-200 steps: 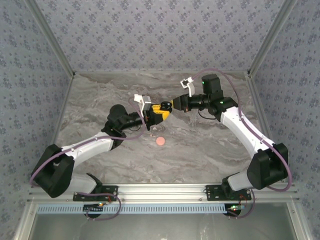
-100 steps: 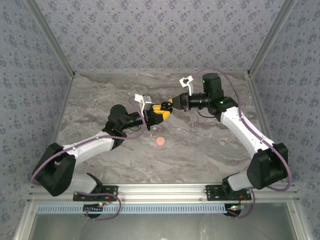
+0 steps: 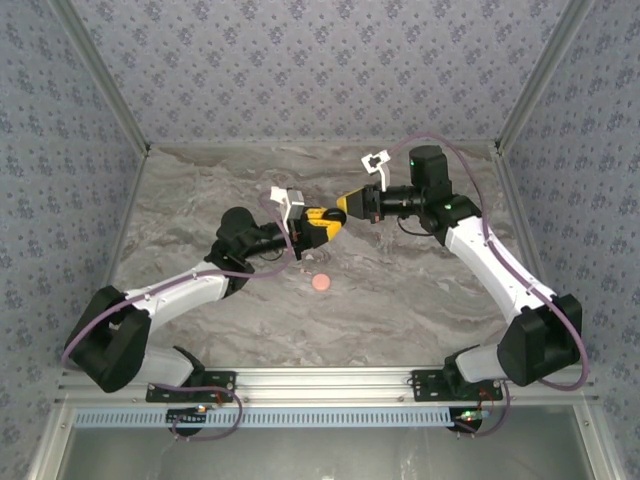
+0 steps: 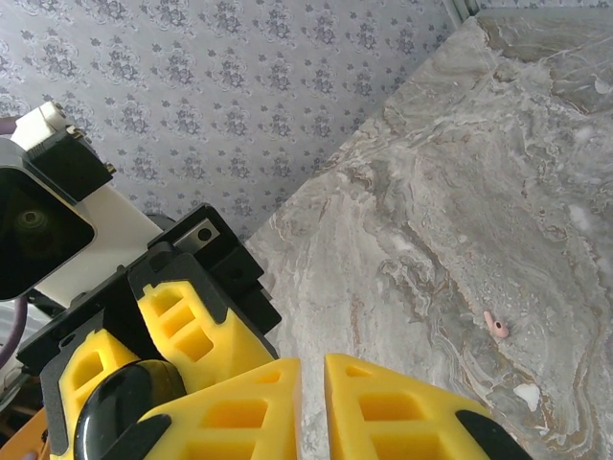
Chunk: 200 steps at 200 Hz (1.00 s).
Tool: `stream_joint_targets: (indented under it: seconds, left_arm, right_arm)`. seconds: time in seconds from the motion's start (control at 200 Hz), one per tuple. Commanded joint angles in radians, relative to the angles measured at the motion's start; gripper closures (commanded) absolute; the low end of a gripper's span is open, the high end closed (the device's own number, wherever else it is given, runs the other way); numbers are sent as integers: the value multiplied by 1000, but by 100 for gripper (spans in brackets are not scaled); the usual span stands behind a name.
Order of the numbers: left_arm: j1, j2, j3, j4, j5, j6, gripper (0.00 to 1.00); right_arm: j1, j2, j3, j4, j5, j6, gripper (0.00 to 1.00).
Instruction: Insert wireless bluetooth earbuds into charging case
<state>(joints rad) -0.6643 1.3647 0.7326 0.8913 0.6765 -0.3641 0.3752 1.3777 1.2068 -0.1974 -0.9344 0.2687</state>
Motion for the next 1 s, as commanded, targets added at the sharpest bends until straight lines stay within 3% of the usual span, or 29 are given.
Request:
stream_joint_targets:
  seconds: [0.0, 0.18, 0.5, 0.755, 0.994]
  left_arm:
    - [-3, 15, 23, -38, -41, 10, 87]
    - [-2, 3, 39, -110, -99, 14, 85]
    - [10, 13, 157, -422, -266, 21, 80]
    - [89, 119, 346, -742, -259, -84, 79]
    - [140, 230, 483, -934, -287, -84, 78]
  right_arm:
    - [16, -40, 0, -19, -32, -22, 85]
    - [9, -48, 4, -83, 126, -40, 85]
    - [-34, -70, -30, -185, 426, -60, 83]
    - [-49, -79, -55, -264, 562, -76, 81]
    - [-51, -106, -97, -289, 600, -71, 78]
